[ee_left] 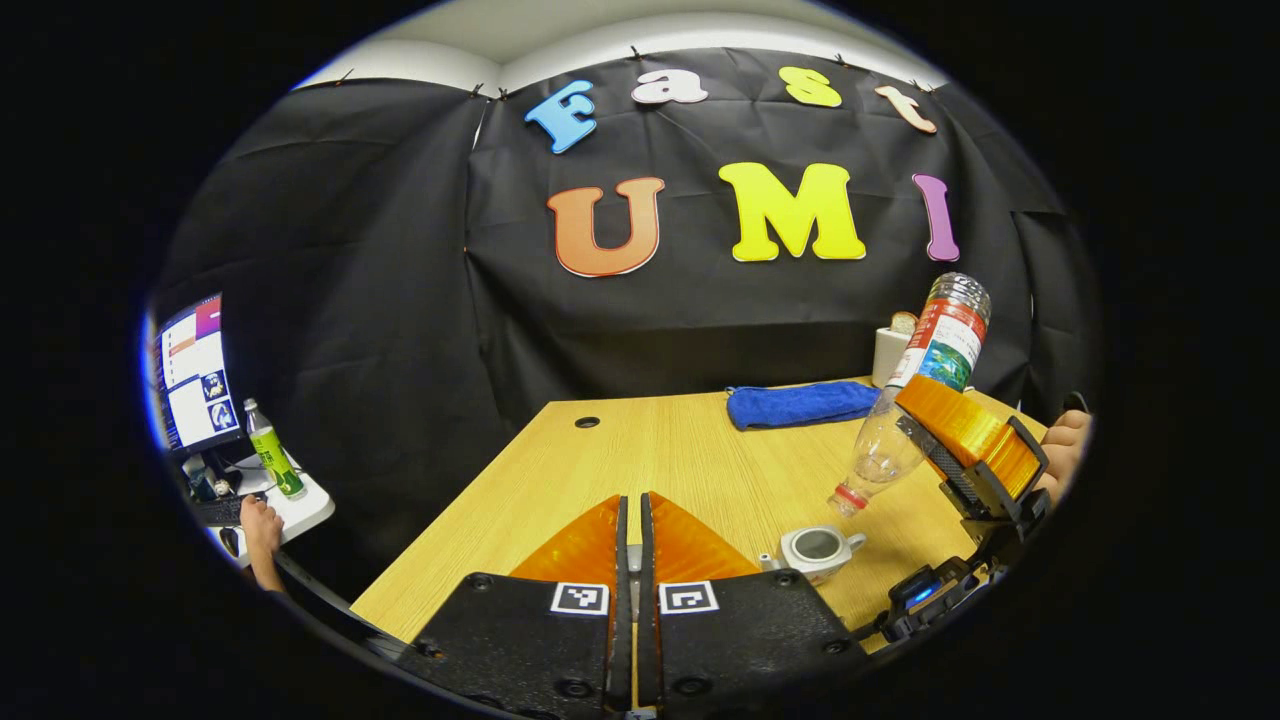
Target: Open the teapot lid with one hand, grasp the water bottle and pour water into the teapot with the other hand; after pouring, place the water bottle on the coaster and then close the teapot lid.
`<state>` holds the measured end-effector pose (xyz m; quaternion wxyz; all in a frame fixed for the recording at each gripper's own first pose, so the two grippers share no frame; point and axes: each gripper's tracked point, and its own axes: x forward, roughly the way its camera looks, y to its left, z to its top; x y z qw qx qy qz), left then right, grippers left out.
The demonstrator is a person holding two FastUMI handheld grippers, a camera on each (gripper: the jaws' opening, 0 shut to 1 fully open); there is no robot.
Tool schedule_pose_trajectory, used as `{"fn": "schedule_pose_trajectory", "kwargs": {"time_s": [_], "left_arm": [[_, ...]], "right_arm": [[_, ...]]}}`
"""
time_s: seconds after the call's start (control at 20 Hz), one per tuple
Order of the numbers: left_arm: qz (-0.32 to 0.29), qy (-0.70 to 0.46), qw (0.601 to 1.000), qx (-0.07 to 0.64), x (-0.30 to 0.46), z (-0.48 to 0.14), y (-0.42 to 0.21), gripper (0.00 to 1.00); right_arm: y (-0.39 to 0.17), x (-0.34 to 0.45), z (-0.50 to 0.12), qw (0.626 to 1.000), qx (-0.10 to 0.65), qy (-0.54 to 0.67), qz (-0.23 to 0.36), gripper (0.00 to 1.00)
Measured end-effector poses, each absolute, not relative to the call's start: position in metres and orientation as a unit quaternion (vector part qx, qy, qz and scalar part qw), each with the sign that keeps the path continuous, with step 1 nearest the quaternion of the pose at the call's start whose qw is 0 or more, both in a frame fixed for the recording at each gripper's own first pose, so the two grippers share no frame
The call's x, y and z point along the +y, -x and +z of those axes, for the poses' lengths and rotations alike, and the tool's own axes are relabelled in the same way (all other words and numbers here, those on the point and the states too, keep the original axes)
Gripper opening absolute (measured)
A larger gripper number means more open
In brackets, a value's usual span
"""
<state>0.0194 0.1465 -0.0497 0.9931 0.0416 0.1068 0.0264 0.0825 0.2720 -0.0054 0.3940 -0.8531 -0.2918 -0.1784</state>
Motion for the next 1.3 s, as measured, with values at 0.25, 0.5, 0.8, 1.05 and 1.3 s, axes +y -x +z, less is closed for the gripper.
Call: {"fn": "schedule_pose_trajectory", "kwargs": {"time_s": [0.25, 0.5, 0.8, 1.05, 1.3], "left_arm": [[0.028, -0.046, 0.993, 0.109, 0.147, -0.051, -0.019, 0.05], [0.029, -0.048, 0.993, 0.109, 0.144, -0.052, -0.021, 0.05], [0.028, -0.050, 0.992, 0.111, 0.141, -0.052, -0.023, 0.04], [0.027, -0.047, 0.992, 0.112, 0.142, -0.053, -0.022, 0.05], [0.029, -0.046, 0.992, 0.115, 0.142, -0.055, -0.023, 0.05]], "right_arm": [[-0.094, 0.251, -0.013, 0.468, -0.262, 0.827, -0.169, 0.77], [-0.106, 0.224, -0.033, 0.591, -0.214, 0.764, -0.144, 0.74], [-0.118, 0.201, -0.064, 0.753, -0.129, 0.639, -0.089, 0.77], [-0.128, 0.194, -0.079, 0.823, -0.075, 0.559, -0.060, 0.77], [-0.133, 0.186, -0.078, 0.865, -0.062, 0.494, -0.062, 0.77]]}}
